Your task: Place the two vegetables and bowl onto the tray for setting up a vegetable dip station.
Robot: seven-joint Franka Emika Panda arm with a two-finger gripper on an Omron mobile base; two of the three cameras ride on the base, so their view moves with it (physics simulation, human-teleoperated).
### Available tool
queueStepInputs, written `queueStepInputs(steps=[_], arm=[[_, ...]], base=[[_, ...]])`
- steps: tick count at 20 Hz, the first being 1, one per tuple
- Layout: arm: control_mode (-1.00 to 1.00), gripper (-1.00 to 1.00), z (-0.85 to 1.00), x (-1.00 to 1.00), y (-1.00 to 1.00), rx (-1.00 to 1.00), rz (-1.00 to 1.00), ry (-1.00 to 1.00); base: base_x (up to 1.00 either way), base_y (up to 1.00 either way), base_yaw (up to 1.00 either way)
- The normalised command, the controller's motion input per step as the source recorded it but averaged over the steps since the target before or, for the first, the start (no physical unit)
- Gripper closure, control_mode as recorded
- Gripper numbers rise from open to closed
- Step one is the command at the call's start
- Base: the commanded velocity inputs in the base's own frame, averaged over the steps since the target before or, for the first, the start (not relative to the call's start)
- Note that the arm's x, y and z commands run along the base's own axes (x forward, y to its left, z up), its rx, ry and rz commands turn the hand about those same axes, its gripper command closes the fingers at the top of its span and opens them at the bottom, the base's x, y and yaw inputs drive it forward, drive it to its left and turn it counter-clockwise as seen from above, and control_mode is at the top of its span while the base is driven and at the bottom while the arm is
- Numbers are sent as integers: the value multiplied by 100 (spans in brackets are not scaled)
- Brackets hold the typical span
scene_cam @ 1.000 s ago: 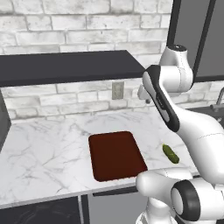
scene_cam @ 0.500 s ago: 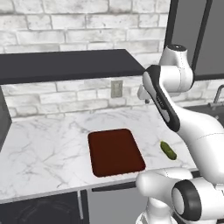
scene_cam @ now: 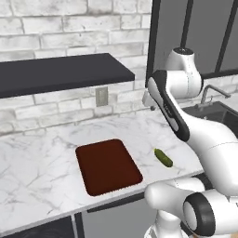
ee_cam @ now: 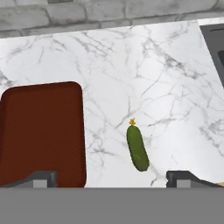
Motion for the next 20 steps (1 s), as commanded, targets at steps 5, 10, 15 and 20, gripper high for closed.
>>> queueStepInputs(steps=[5, 10, 15, 20], arm=[[100, -100, 0, 0, 0, 0, 0, 0], [100, -100, 0, 0, 0, 0, 0, 0], [100, -100, 0, 0, 0, 0, 0, 0], [100, -100, 0, 0, 0, 0, 0, 0]], base=[[-2, 0, -42], [0, -6, -39], [0, -10, -38], [6, -19, -26]])
